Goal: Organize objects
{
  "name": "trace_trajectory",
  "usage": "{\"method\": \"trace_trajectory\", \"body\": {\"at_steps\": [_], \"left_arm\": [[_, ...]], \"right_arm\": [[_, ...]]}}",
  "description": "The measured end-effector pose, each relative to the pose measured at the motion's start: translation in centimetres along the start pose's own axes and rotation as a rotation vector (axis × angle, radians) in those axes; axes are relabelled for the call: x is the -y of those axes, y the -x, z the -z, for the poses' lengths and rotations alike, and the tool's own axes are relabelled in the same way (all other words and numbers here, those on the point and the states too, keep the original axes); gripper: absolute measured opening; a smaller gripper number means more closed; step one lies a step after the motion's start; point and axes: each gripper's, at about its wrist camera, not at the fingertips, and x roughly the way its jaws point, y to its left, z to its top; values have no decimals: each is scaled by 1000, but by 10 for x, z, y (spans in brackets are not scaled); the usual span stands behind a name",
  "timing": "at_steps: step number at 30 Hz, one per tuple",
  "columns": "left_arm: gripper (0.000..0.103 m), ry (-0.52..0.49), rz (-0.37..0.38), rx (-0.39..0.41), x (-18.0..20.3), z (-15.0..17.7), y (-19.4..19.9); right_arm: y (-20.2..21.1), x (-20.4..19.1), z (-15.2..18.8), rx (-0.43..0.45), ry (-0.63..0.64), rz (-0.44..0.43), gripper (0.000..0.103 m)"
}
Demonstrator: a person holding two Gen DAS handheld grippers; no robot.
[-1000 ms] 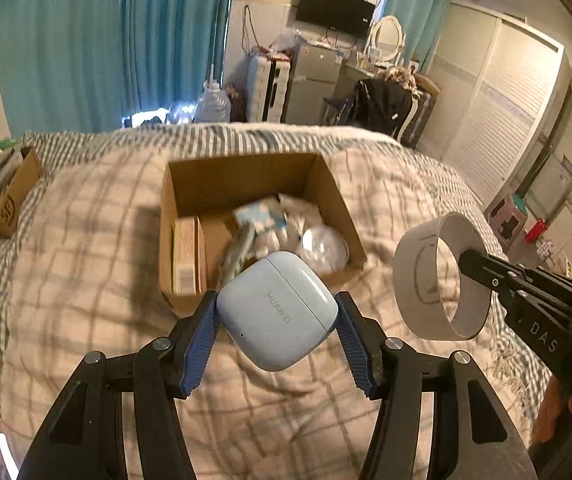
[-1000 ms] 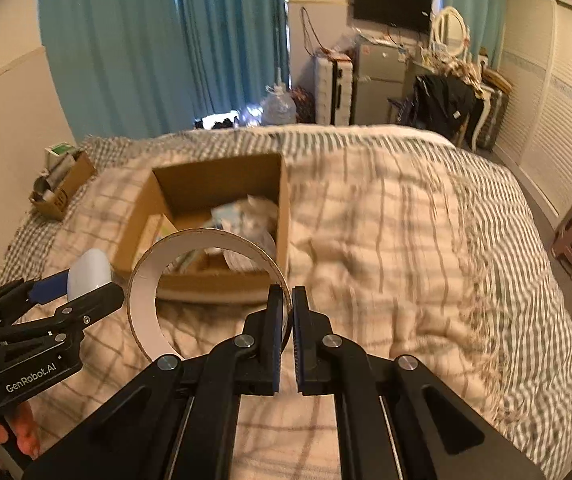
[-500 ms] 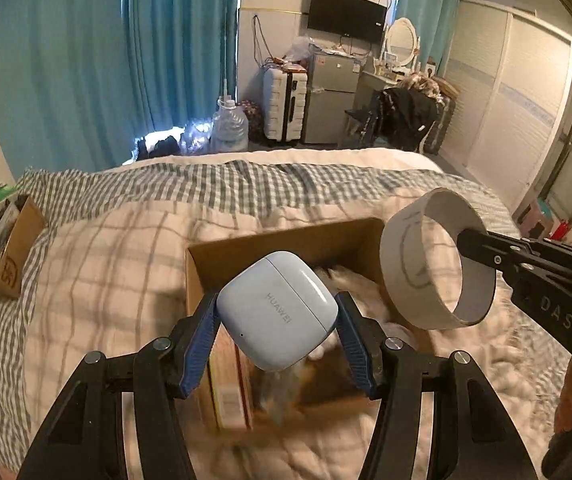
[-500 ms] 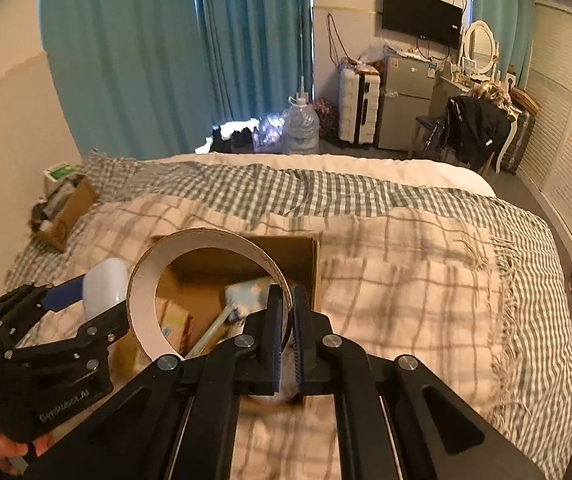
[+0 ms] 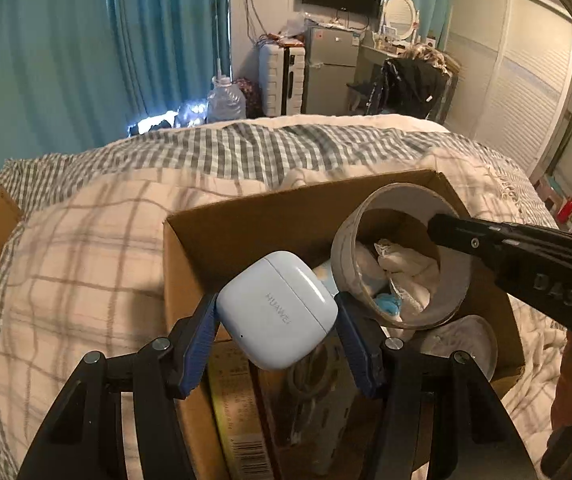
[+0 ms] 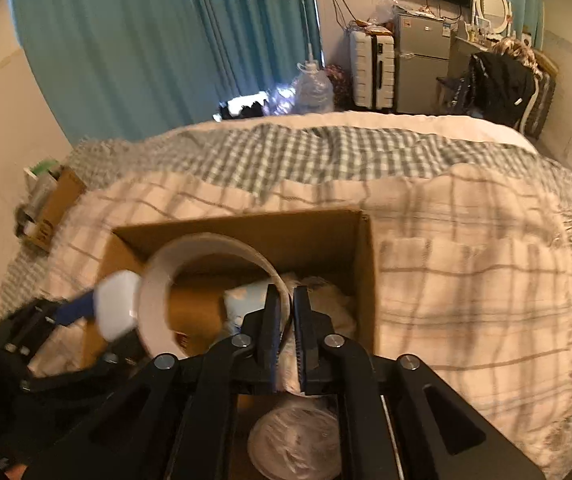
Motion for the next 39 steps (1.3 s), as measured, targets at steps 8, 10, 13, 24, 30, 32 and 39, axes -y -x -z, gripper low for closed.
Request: {"method": "trace_trajectory", "body": {"at_steps": [8, 10, 13, 24, 30, 32, 39], "left_arm": [[82, 31, -25, 44, 8, -2, 38], [88, 43, -25, 52, 7, -2, 54], [92, 52, -47, 93, 7, -3, 90], [103, 79, -35, 322, 20, 14, 251], [103, 57, -101, 371, 25, 39, 284], [103, 37, -148, 403, 29, 54, 290], [103, 43, -167, 446, 35, 96, 298]], "right_arm": [[45, 6, -4, 72, -54, -28, 62], [67, 5, -3, 91, -35, 7, 62], [102, 3, 1, 114, -19, 33, 67], [280, -26, 39, 341, 120, 187, 98], [323, -47, 63, 421, 163, 192, 102], [322, -51, 73, 405, 163, 184, 102], [305, -56, 123, 439, 145, 211, 102]]}}
